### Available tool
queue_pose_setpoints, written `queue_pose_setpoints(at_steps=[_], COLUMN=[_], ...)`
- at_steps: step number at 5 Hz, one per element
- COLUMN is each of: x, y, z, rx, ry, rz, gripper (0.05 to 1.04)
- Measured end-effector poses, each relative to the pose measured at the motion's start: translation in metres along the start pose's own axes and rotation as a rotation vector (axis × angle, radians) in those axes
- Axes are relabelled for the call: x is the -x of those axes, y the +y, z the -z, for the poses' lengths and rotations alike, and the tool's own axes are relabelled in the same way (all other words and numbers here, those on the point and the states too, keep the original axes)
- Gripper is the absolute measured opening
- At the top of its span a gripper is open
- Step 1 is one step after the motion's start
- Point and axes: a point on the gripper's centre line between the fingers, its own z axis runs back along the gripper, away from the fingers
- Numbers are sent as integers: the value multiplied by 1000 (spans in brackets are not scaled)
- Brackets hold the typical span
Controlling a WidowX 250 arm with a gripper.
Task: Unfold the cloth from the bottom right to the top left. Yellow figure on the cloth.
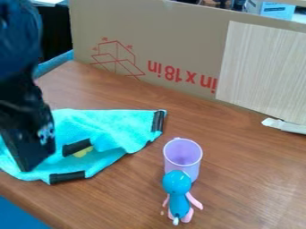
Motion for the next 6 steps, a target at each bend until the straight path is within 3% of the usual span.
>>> queue_pose_setpoints(at_steps=[2, 4, 6], x=[-10, -21, -35], y=[13, 27, 40], z=[41, 76, 96], rx=[-120, -285, -334], ry=[-97, -210, -262], rz=[77, 63, -106], gripper=[1001, 1001, 1001])
